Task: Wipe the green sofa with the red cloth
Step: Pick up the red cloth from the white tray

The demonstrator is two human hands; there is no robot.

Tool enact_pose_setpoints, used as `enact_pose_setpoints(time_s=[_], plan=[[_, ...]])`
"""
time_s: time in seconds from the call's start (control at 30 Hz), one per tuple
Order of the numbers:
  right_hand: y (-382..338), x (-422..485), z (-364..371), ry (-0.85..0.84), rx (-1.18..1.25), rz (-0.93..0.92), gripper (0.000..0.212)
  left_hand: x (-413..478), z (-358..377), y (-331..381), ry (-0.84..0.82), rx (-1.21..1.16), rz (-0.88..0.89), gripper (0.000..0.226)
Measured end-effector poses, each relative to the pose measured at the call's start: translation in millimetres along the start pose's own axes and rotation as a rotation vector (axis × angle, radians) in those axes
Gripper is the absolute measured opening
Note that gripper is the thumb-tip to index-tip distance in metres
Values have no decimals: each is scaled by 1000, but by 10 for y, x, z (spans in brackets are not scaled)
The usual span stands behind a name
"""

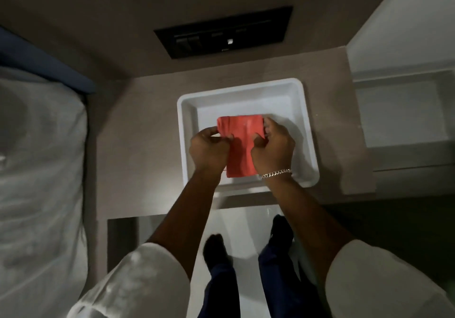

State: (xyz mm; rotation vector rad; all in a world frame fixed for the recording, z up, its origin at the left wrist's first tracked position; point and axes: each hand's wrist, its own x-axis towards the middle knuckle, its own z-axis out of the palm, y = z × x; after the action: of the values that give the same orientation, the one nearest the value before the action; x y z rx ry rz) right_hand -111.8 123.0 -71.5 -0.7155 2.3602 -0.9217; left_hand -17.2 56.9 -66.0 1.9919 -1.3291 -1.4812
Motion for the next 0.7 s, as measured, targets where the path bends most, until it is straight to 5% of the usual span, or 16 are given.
enact_pose_setpoints(time_s=[0.33, 0.7], plan=[[-87, -1649, -1408, 371, 293, 23, 36, -1994, -541, 306, -327, -91, 199, 26], [1836, -3565, -2981, 694, 361, 277, 33, -4354, 659, -926, -668, 39, 213, 22]])
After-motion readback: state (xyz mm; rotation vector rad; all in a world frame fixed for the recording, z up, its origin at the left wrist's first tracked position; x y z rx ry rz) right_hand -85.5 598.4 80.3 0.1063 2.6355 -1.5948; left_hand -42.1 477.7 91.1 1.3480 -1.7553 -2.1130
